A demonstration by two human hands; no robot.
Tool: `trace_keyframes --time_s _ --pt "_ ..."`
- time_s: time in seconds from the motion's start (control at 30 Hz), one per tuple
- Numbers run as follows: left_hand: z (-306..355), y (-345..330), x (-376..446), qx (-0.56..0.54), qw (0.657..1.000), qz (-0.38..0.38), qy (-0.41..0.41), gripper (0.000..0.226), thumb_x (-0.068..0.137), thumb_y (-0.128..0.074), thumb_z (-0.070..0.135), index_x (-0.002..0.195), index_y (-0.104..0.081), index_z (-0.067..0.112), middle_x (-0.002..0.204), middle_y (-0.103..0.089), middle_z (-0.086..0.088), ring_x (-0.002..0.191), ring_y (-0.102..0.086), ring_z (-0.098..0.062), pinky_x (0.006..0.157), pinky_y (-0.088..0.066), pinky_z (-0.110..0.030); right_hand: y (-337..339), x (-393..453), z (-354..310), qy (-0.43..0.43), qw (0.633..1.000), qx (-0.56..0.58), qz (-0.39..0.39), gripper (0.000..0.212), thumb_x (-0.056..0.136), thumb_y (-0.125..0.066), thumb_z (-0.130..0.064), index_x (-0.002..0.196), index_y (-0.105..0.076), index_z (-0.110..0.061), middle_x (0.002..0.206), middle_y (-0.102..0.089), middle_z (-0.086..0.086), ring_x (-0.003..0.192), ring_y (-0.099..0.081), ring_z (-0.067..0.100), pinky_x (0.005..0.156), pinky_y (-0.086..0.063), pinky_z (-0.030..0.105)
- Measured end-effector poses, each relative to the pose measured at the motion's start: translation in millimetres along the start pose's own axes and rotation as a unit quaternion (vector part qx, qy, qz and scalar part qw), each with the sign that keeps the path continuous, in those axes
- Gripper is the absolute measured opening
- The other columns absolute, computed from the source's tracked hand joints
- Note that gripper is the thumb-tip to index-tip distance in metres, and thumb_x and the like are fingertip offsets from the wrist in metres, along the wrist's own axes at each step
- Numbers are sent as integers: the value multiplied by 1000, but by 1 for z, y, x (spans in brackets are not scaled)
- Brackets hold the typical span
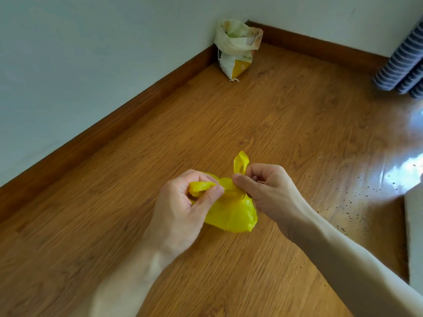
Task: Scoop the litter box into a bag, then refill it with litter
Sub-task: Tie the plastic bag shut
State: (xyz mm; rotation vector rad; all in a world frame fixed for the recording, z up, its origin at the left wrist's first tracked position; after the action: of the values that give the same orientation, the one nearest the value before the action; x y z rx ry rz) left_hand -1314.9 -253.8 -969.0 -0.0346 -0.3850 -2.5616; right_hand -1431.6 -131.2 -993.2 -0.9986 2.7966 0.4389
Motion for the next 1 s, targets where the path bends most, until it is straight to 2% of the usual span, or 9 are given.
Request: trace_keyframes --time_s 0.13,0.2,0.27,0.33,0.43,0.53,0.67,0.83,1.0 --pt "-13 5 -3 -49 997 10 51 39 88 -61 47 77 -63 11 70 -57 -22 66 -50 -25 61 -43 -48 15 5 20 -22 998 -36 57 41 88 -69 -28 54 -48 -17 50 -36 -7 49 -33 12 46 -30 27" --pt "-25 8 -7 -76 992 32 99 37 86 -60 46 71 -62 12 66 -53 -14 66 -48 -22 59 -41 -42 25 8 29 -30 994 -68 81 39 87 -69 -25 56 -49 -15 47 -39 -7 46 -36 11 45 -34 26" --pt "-47 24 -11 -117 974 112 161 33 91 -62 32 59 -64 22 65 -58 2 65 -56 -14 61 -44 -33 40 10 38 -34 985 -122 120 38 87 -68 -20 56 -47 -13 45 -38 -9 39 -35 6 40 -33 20" --pt "-65 37 -16 -151 952 173 204 47 95 -61 19 49 -58 24 66 -59 4 68 -57 -15 62 -42 -31 56 11 50 -53 977 -144 150 37 87 -68 -18 57 -46 -13 44 -36 -10 33 -31 3 34 -28 16" --pt "-67 33 -15 -163 953 147 207 40 88 -63 26 48 -57 24 71 -59 2 80 -54 -20 68 -41 -33 59 9 59 -52 980 -129 141 37 89 -67 -19 60 -44 -12 45 -35 -11 36 -28 3 35 -26 17" --pt "-53 24 -9 -206 957 101 177 18 80 -66 30 63 -69 23 82 -66 -2 89 -53 -20 81 -38 -39 47 8 51 -13 992 -65 112 38 92 -63 -23 70 -45 2 56 -43 2 47 -36 11 41 -33 25" --pt "-37 12 0 -272 951 37 144 8 80 -68 21 82 -75 20 118 -72 -13 103 -54 -21 92 -37 -34 36 8 42 9 996 20 90 38 97 -57 -27 81 -49 7 71 -56 15 57 -48 19 55 -40 36" --pt "-28 -7 2 -272 956 -28 106 52 81 -64 7 132 -58 18 127 -67 -10 117 -62 -19 96 -51 -25 20 4 33 21 996 74 42 26 100 -51 -22 89 -54 1 73 -67 16 58 -59 17 51 -45 33" --pt "-32 -16 1 -106 993 -5 59 61 97 -58 -1 145 -41 33 111 -71 -5 99 -70 -19 91 -55 -31 10 2 25 36 996 79 9 13 94 -59 -9 85 -56 -1 68 -68 18 56 -60 20 53 -48 26"
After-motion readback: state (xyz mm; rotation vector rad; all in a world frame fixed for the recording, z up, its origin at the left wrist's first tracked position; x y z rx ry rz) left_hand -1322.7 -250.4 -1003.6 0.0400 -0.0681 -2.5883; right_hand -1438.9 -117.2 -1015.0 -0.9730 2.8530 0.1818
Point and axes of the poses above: each hand's wrist, its own x-axis towards the middle knuckle, its own y-axis out of the back of the hand, z = x × y, the point moved 9 cm from there along x, towards the middle knuckle
